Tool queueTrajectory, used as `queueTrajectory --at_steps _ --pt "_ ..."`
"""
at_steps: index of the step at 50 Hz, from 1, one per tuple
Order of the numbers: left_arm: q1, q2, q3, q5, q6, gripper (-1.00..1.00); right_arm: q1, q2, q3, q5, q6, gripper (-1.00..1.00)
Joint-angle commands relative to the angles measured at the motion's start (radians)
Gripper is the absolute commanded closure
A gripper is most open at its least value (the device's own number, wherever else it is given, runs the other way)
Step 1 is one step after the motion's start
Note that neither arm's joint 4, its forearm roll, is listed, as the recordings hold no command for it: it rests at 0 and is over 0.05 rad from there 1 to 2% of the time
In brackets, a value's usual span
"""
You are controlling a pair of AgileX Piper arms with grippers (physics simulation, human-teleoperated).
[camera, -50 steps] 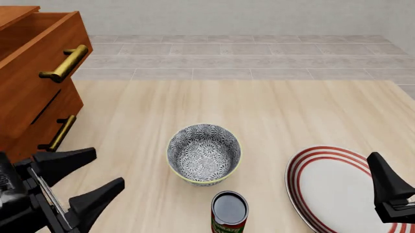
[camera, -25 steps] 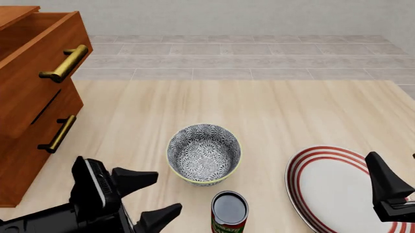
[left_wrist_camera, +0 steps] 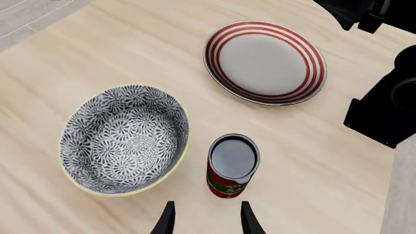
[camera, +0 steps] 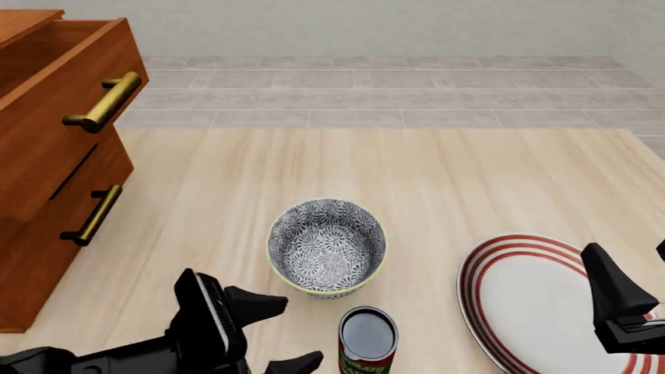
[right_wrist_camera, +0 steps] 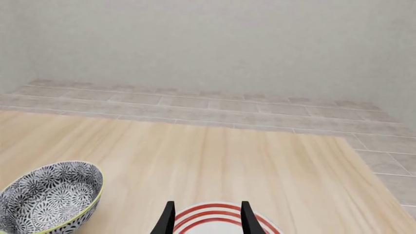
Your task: Put the ketchup in the top drawer of the cabinet.
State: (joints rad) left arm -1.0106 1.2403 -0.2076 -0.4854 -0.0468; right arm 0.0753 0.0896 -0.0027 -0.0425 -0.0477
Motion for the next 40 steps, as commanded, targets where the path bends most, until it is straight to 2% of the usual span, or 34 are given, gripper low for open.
queueTrajectory --at_steps 1,3,6,22,40 --pt "-0.023 0.118 -0.03 -0.069 0.034 -1.0 0.005 0.014 0.0 -0.008 0.001 -1.0" --pt "-0.035 0.135 -0.046 -0.062 0.019 -1.0 0.005 0.016 0.0 -0.009 0.001 -1.0" --pt "-0.041 0.177 -0.065 -0.081 0.05 -1.0 0.006 0.024 0.0 -0.013 0.002 -1.0" --pt "-0.094 0.347 -0.145 -0.147 0.075 -1.0 0.02 0.047 0.0 -0.026 0.008 -1.0" --pt "-0.112 0.456 -0.203 -0.174 0.075 -1.0 0.029 0.063 0.001 -0.035 0.012 -1.0"
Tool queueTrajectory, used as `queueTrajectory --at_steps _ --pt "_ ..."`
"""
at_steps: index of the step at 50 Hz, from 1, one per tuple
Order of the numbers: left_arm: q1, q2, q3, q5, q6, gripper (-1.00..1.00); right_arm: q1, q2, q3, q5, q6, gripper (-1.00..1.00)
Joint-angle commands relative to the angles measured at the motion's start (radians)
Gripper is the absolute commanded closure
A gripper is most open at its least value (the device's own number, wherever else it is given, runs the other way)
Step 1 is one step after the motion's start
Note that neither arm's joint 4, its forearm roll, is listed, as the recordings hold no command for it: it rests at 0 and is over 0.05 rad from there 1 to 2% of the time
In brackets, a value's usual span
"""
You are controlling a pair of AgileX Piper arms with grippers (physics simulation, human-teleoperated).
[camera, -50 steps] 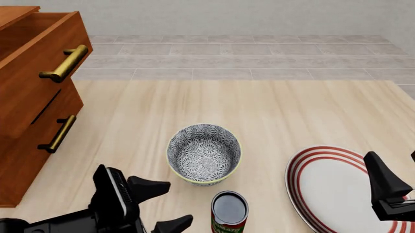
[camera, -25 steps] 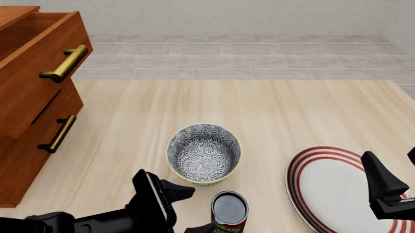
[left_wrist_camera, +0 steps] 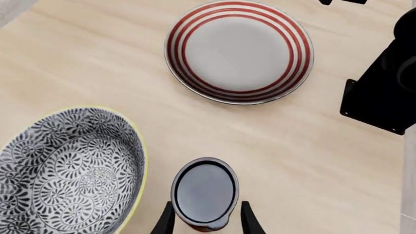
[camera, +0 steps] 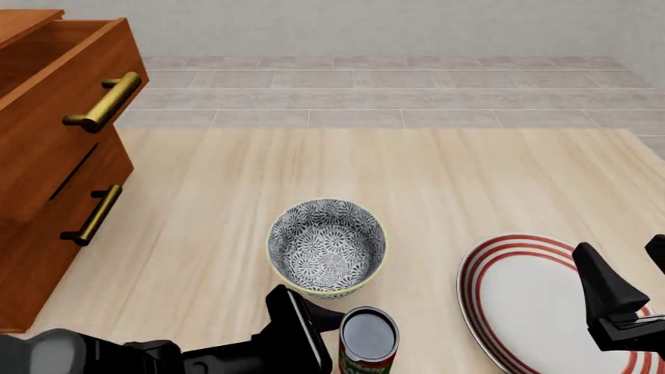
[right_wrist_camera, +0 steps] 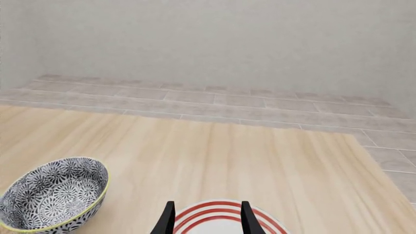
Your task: Put the ketchup in the top drawer of the cabinet.
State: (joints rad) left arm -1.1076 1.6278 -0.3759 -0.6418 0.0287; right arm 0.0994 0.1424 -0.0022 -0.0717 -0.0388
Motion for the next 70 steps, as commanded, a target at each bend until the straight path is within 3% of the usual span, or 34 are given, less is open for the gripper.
queueTrajectory --at_steps 1,30,31,51,62,70 --pt "-0.016 0.072 -0.036 -0.019 -0.003 -1.0 0.005 0.01 0.0 -0.006 0.004 -1.0" --pt "-0.019 0.097 -0.052 -0.022 -0.033 -1.0 0.008 0.024 0.0 -0.013 0.001 -1.0" --pt "-0.016 0.087 -0.049 -0.02 -0.03 1.0 0.008 0.024 0.0 -0.013 0.0 -1.0" --pt "0.005 -0.206 -0.007 0.136 -0.016 1.0 0.011 0.035 0.0 -0.02 -0.002 -1.0" --pt "0.018 -0.509 -0.016 0.346 0.019 1.0 0.013 0.041 0.0 -0.023 -0.002 -1.0" --pt "0.119 -0.747 -0.06 0.565 0.03 1.0 0.017 0.045 0.0 -0.025 -0.001 -1.0"
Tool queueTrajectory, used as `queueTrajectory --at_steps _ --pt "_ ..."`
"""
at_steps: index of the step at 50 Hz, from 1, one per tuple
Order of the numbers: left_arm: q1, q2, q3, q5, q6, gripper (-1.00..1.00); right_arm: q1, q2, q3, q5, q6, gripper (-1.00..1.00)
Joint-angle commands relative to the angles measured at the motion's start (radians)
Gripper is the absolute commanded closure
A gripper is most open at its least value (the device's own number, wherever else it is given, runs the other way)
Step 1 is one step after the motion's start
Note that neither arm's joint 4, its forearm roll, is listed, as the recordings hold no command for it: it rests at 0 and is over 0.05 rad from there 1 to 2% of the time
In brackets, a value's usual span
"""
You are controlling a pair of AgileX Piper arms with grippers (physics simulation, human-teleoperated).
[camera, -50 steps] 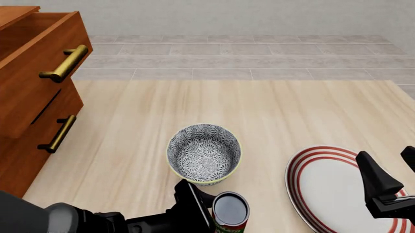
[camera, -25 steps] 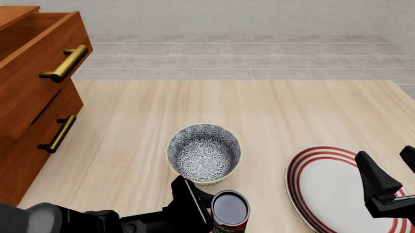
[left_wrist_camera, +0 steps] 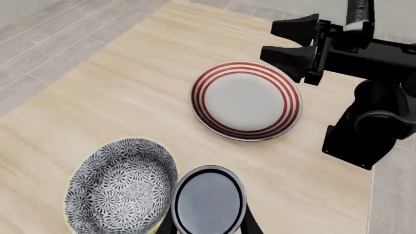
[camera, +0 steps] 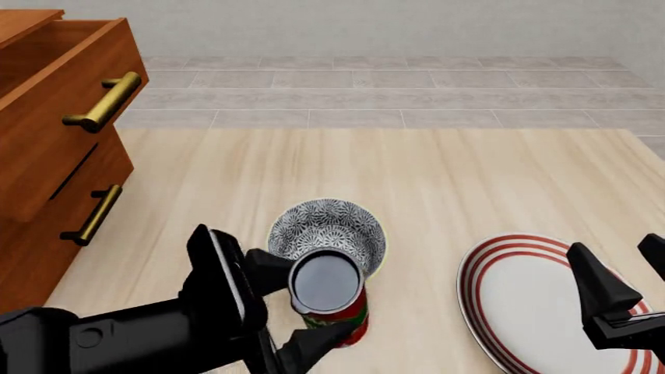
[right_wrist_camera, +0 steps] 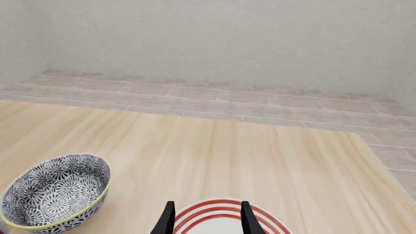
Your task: Put the ketchup in the top drawer of the cabinet.
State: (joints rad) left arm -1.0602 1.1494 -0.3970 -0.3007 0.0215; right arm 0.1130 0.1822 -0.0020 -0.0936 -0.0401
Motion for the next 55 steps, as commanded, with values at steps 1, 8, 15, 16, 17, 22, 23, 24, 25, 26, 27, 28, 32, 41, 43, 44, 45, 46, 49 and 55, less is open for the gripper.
queueTrajectory --at_steps 1,8,15,16,17,22,23,24,25,26,27,28,32,41,43,44,45,46,49,55 --pt "0.082 -0.3 -0.054 0.264 0.033 1.0 0.003 0.006 0.0 -0.003 0.0 -1.0" --pt "0.117 -0.405 -0.12 0.417 0.023 1.0 0.005 0.011 0.0 -0.006 -0.001 -1.0" --pt "0.166 -0.513 -0.209 0.582 0.055 1.0 0.007 0.017 0.0 -0.009 -0.002 -1.0" --pt "0.177 -0.542 -0.22 0.598 0.069 1.0 0.007 0.017 0.0 -0.009 -0.002 -1.0" --pt "0.199 -0.578 -0.229 0.62 0.114 1.0 0.006 0.018 0.0 -0.01 -0.002 -1.0" --pt "0.258 -0.59 -0.32 0.725 0.106 1.0 0.009 0.023 0.0 -0.013 -0.003 -1.0" --pt "0.265 -0.588 -0.336 0.738 0.099 1.0 0.009 0.023 0.0 -0.013 -0.003 -1.0" --pt "0.276 -0.586 -0.359 0.759 0.088 1.0 0.009 0.022 0.0 -0.012 -0.002 -1.0" --pt "0.292 -0.589 -0.382 0.778 0.09 1.0 0.008 0.023 0.0 -0.013 -0.002 -1.0" --pt "0.3 -0.601 -0.404 0.791 0.115 1.0 0.008 0.023 0.0 -0.013 -0.001 -1.0" --pt "0.3 -0.601 -0.404 0.791 0.115 1.0 0.008 0.023 0.0 -0.013 -0.001 -1.0" --pt "0.311 -0.607 -0.437 0.812 0.133 1.0 0.01 0.025 0.0 -0.014 -0.001 -1.0" --pt "0.349 -0.573 -0.471 0.843 0.108 1.0 0.01 0.028 0.0 -0.015 0.0 -1.0" --pt "0.46 -0.53 -0.662 0.977 0.185 1.0 0.008 0.038 0.0 -0.021 0.002 -1.0" --pt "0.454 -0.521 -0.682 0.99 0.18 1.0 0.007 0.04 0.0 -0.022 0.002 -1.0" --pt "0.502 -0.511 -0.708 1.024 0.183 1.0 0.007 0.042 0.0 -0.023 0.003 -1.0" --pt "0.54 -0.504 -0.721 1.039 0.173 1.0 0.007 0.042 0.0 -0.023 0.003 -1.0" --pt "0.555 -0.5 -0.757 1.057 0.158 1.0 0.007 0.043 0.0 -0.023 0.003 -1.0" --pt "0.576 -0.486 -0.808 1.09 0.162 1.0 0.008 0.045 0.0 -0.025 0.003 -1.0" --pt "0.637 -0.449 -0.862 1.128 0.176 1.0 0.009 0.05 0.0 -0.027 0.002 -1.0"
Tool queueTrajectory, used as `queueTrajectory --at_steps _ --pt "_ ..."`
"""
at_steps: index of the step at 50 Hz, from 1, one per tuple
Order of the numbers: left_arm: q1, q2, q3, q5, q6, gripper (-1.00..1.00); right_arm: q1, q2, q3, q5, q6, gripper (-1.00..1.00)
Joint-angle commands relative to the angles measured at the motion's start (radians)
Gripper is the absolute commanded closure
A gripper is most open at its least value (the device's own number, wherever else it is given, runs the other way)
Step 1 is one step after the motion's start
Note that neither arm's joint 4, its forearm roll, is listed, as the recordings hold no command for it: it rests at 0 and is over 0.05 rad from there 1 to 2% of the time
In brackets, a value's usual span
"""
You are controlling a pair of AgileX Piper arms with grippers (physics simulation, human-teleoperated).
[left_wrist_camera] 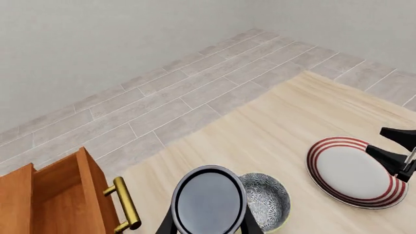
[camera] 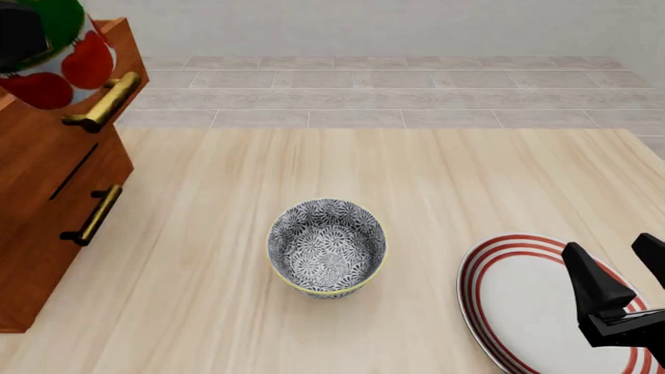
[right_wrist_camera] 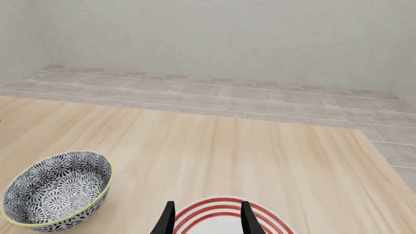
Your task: Put the ketchup in the top drawer of the cabinet.
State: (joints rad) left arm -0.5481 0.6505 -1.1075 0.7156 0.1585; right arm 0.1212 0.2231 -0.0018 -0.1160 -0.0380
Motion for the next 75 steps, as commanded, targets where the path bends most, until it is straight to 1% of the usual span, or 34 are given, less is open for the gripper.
queueTrajectory --at_steps 1,2,3,4,5,6,8,9,11,12,13,14,15,16,17,19,20,21,22,25,26,30,35,37,39,46,52,57,59,60,66,75 --pt "0.147 0.057 -0.158 0.112 0.036 1.0 0.001 0.01 0.0 -0.006 0.0 -1.0" --pt "0.158 0.047 -0.145 0.092 0.08 1.0 0.001 0.011 0.0 -0.006 0.0 -1.0" --pt "0.186 0.047 -0.123 0.076 0.107 1.0 0.002 0.013 0.0 -0.007 -0.001 -1.0" --pt "0.207 0.067 -0.122 0.082 0.082 1.0 0.002 0.014 0.0 -0.007 -0.001 -1.0" --pt "0.207 0.068 -0.122 0.082 0.082 1.0 0.002 0.014 0.0 -0.008 -0.001 -1.0" --pt "0.251 0.092 -0.12 0.065 0.086 1.0 0.001 0.015 0.0 -0.008 0.0 -1.0" --pt "0.278 0.116 -0.128 0.065 0.082 1.0 0.001 0.016 0.0 -0.009 0.0 -1.0" --pt "0.278 0.116 -0.128 0.065 0.082 1.0 0.001 0.016 0.0 -0.009 0.0 -1.0" --pt "0.315 0.147 -0.149 0.071 0.06 1.0 0.0 0.019 0.0 -0.01 0.001 -1.0" --pt "0.323 0.167 -0.161 0.084 0.038 1.0 0.0 0.02 0.0 -0.011 0.001 -1.0" --pt "0.343 0.18 -0.171 0.086 0.035 1.0 0.0 0.021 0.0 -0.012 0.001 -1.0" --pt "0.378 0.188 -0.179 0.08 0.048 1.0 0.0 0.023 0.0 -0.012 0.001 -1.0" --pt "0.378 0.189 -0.179 0.08 0.048 1.0 0.0 0.023 0.0 -0.012 0.001 -1.0" --pt "0.387 0.187 -0.179 0.072 0.068 1.0 0.0 0.024 0.0 -0.013 0.0 -1.0" --pt "0.427 0.199 -0.17 0.055 0.106 1.0 0.0 0.025 0.0 -0.014 0.0 -1.0" --pt "0.436 0.21 -0.159 0.053 0.1 1.0 0.0 0.025 0.0 -0.014 0.0 -1.0" --pt "0.483 0.223 -0.144 0.032 0.116 1.0 -0.001 0.025 0.0 -0.014 0.0 -1.0" --pt "0.483 0.223 -0.144 0.032 0.116 1.0 -0.001 0.025 0.0 -0.014 0.0 -1.0" --pt "0.507 0.229 -0.118 0.011 0.125 1.0 -0.001 0.027 0.0 -0.015 -0.001 -1.0" --pt "0.536 0.239 -0.098 -0.001 0.139 1.0 -0.002 0.033 0.0 -0.017 0.0 -1.0" --pt "0.56 0.247 -0.113 0.002 0.146 1.0 0.0 0.04 0.0 -0.021 -0.005 -1.0" --pt "0.595 0.275 -0.159 0.016 0.134 1.0 0.001 0.039 0.0 -0.021 -0.004 -1.0" --pt "0.61 0.293 -0.166 0.018 0.13 1.0 0.001 0.04 0.0 -0.022 -0.005 -1.0" --pt "0.613 0.296 -0.165 0.012 0.139 1.0 0.001 0.042 0.0 -0.023 -0.004 -1.0" --pt "0.631 0.317 -0.185 0.016 0.126 1.0 0.001 0.045 0.0 -0.024 -0.004 -1.0" --pt "0.672 0.353 -0.192 -0.008 0.139 1.0 0.002 0.05 0.0 -0.027 -0.006 -1.0" --pt "0.697 0.378 -0.158 -0.042 0.146 1.0 0.003 0.053 0.0 -0.029 -0.005 -1.0" --pt "0.717 0.408 -0.104 -0.094 0.162 1.0 0.003 0.055 0.0 -0.03 -0.006 -1.0" --pt "0.718 0.412 -0.098 -0.099 0.162 1.0 0.003 0.055 0.0 -0.03 -0.006 -1.0" --pt "0.723 0.421 -0.078 -0.119 0.166 1.0 0.002 0.057 0.0 -0.031 -0.006 -1.0" --pt "0.717 0.434 -0.061 -0.126 0.151 1.0 0.003 0.059 0.0 -0.032 -0.006 -1.0" --pt "0.712 0.438 -0.044 -0.14 0.149 1.0 0.003 0.06 0.0 -0.033 -0.007 -1.0"
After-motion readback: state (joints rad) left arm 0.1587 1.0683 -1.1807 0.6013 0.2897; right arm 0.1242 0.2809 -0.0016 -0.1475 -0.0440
